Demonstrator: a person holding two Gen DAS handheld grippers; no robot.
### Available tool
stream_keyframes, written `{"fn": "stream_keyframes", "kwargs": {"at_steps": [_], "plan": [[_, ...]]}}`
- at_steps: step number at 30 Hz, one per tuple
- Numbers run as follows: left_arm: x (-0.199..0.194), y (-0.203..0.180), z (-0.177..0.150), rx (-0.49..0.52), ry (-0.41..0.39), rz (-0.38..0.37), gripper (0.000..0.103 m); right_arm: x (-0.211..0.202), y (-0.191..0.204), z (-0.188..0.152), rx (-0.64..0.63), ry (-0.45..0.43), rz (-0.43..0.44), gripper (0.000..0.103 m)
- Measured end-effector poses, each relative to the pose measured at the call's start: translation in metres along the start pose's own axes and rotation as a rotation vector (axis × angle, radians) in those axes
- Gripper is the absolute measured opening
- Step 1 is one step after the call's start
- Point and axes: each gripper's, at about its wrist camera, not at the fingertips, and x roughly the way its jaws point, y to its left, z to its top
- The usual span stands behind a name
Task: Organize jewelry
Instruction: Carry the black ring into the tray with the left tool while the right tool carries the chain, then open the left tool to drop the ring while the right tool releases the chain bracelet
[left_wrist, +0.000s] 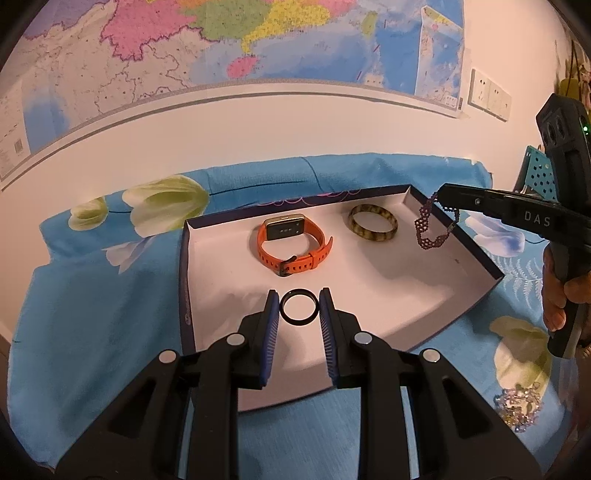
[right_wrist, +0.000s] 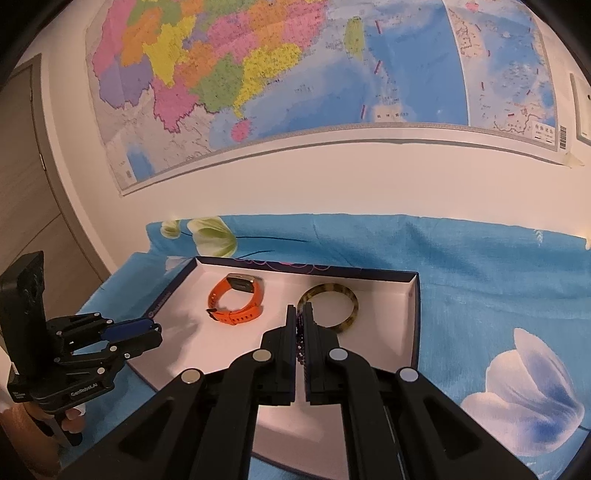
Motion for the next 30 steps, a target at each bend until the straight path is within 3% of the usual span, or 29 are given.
{"fn": "stream_keyframes", "kwargs": {"at_steps": [10, 24, 30], "plan": [[0.024, 0.002, 0.005, -0.003, 0.045, 0.01, 0.023, 0.022, 0.001, -0.001, -0.01, 0.029, -0.031, 0.002], [0.051, 0.003, 0.006, -0.014, 0.106, 0.022, 0.023, 0.052, 0.019, -0.016, -0.038, 0.124, 0.01, 0.004], [0.06, 0.006, 0.004, -0.032, 0.124, 0.031, 0.023, 0.05, 0.02, -0.017, -0.028, 0.125, 0.017, 0.007]]}}
